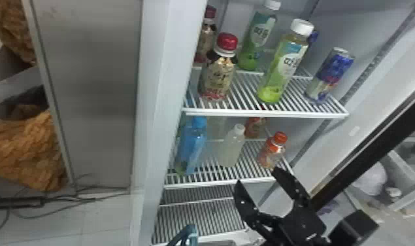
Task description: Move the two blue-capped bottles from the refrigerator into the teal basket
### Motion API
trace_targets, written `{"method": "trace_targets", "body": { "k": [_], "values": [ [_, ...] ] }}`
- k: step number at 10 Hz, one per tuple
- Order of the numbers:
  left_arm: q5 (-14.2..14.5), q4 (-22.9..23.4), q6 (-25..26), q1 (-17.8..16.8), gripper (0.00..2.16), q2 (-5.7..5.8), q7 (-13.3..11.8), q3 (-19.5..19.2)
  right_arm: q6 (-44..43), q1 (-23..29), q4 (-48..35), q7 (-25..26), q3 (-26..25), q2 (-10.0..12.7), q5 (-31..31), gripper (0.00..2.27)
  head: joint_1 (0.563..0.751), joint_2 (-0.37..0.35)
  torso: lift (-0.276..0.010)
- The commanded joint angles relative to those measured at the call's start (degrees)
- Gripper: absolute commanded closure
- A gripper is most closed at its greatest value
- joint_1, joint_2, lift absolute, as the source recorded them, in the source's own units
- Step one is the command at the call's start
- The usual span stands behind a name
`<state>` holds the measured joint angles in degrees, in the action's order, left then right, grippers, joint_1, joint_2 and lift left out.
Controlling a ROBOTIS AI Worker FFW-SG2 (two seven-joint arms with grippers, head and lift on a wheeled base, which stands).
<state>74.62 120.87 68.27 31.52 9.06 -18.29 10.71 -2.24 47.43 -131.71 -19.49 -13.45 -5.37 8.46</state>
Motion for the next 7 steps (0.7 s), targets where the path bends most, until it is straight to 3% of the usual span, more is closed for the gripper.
{"method": "trace_targets", "body": {
  "k": [1, 7],
  "values": [
    [0.09, -0.01, -0.07, -0.02, 1.16, 0.08, -0.08, 0.11, -0.01, -2.02, 1.7, -0.55, 0.61, -0.78, -0.99, 0.15, 0.695, -0.35, -0.16],
    [0.44, -0.01, 0.77, -0.44, 1.16, 0.34, 0.01, 0.63, 0.27, -10.45, 9.72, -1.08, 4.57, -2.54, -2.66, 0.15, 0.695, -0.35, -0.16]
  ]
}}
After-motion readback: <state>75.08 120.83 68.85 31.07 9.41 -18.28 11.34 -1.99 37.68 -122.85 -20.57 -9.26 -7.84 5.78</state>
